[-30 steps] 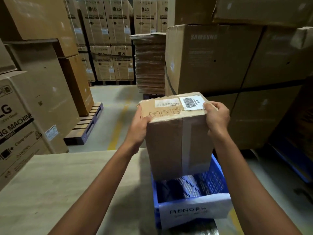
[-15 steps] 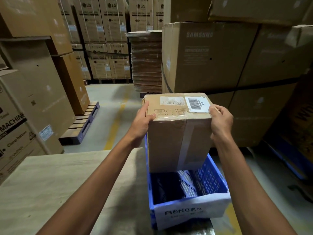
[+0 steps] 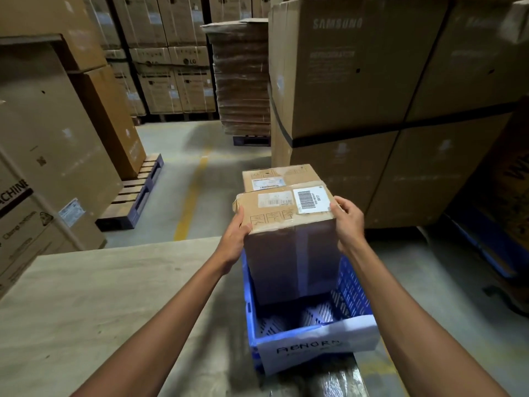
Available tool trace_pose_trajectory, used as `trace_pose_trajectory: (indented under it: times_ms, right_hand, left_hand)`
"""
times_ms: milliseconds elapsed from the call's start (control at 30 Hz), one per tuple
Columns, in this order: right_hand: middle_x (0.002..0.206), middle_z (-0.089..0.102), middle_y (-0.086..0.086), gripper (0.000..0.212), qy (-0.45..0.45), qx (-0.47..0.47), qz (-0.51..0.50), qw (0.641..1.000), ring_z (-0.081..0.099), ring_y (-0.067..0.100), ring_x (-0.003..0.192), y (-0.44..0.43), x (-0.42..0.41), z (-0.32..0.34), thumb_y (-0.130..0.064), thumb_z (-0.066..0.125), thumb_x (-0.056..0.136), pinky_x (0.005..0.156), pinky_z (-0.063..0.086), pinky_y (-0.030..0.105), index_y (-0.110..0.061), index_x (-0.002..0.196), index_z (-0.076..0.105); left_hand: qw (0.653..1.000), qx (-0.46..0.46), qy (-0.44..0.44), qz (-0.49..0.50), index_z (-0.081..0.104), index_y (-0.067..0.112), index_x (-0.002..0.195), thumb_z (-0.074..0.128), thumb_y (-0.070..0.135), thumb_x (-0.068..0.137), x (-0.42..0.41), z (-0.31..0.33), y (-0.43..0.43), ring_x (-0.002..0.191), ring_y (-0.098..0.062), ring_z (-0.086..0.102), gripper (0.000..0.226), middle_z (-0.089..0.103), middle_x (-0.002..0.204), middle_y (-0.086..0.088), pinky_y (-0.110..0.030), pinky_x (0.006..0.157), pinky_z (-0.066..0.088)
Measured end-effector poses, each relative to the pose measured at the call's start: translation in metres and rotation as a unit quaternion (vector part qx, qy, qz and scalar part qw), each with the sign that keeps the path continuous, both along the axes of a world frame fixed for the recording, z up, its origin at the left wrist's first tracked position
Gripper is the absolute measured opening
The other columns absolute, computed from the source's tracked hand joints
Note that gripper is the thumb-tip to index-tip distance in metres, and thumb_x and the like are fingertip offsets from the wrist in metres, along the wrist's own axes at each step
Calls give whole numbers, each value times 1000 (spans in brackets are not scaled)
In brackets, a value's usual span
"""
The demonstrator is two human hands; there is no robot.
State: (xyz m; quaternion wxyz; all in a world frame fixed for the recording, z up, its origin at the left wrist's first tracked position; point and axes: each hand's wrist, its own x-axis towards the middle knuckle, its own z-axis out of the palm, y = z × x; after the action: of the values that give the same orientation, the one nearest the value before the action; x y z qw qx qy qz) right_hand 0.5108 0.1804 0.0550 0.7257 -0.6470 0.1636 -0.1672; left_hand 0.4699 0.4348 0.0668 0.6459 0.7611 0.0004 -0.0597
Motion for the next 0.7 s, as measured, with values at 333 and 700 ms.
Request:
trace_pose_trajectory:
  times_ms: [333, 700]
  right_hand:
    - [144, 55, 8, 36, 81, -429, -46, 899, 46, 29, 136, 2, -11, -24, -18, 52, 97, 113, 32, 50, -13, 130, 63]
    - [164, 30, 1, 66, 69, -668, 97, 735, 16, 22, 154, 46, -32, -26, -52, 16, 99, 122, 7, 49, -22, 154, 39]
  left_hand:
    - [873, 444, -202, -28, 32, 14, 154, 38, 28, 103, 11, -33, -16, 154, -29, 1, 54, 1, 168, -11, -49, 122, 8]
    - [823, 529, -176, -108, 11, 22, 160, 21, 50, 106, 24, -35, -30, 155, -23, -2, 62, 2, 168, -4, -51, 123, -2]
